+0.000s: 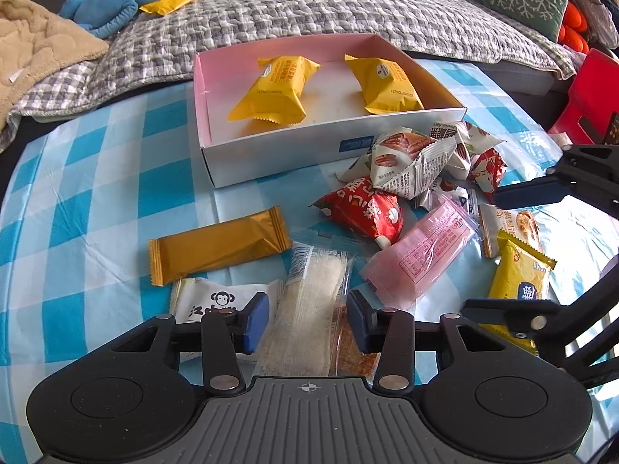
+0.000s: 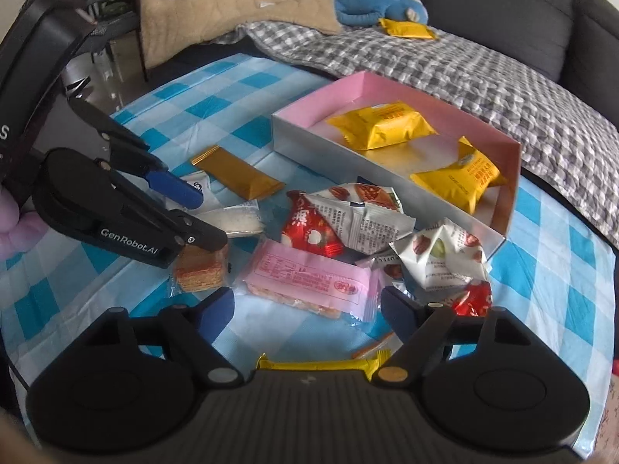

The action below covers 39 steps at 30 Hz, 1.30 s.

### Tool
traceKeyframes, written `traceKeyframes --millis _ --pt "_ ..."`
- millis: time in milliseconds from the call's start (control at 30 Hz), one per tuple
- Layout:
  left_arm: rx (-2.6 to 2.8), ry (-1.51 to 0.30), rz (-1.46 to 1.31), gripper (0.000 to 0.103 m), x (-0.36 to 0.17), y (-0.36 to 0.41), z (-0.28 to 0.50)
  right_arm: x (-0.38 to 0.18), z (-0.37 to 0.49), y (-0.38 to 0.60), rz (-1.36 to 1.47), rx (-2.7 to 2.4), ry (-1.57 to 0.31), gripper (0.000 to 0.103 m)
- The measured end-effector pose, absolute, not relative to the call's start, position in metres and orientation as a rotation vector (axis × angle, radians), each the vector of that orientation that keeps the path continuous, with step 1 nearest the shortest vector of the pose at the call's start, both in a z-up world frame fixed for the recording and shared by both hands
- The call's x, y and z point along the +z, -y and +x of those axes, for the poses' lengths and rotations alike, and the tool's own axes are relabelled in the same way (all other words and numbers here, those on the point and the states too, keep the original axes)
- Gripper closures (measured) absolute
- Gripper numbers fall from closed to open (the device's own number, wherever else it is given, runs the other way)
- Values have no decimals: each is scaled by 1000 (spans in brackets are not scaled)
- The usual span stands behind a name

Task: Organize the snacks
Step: 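Withdraw both tools from the box back over the remaining snacks, then grasp the white bread-stick packet with the left tool while the right tool grasps the pink wafer packet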

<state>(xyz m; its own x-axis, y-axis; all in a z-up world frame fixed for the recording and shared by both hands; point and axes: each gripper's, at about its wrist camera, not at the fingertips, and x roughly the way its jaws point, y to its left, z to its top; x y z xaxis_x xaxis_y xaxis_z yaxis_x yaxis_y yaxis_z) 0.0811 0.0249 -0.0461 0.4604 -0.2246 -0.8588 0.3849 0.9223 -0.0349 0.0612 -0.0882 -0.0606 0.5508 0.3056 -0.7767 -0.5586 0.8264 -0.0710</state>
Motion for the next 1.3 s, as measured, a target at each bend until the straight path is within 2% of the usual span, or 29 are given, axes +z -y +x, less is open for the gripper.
traceKeyframes --millis 267,700,1167,1300 --pt "-409 -1066 109 61 -50 -30 93 -72 79 73 -440 611 -853 35" --pt "-460 -1134 103 61 -54 -34 94 -67 59 67 -496 674 -985 39" --pt "-443 -1126 175 50 -61 -26 86 -83 62 60 -552 615 -900 26" --pt "-441 -1117 203 46 -62 -22 84 -83 60 60 -567 612 -873 29"
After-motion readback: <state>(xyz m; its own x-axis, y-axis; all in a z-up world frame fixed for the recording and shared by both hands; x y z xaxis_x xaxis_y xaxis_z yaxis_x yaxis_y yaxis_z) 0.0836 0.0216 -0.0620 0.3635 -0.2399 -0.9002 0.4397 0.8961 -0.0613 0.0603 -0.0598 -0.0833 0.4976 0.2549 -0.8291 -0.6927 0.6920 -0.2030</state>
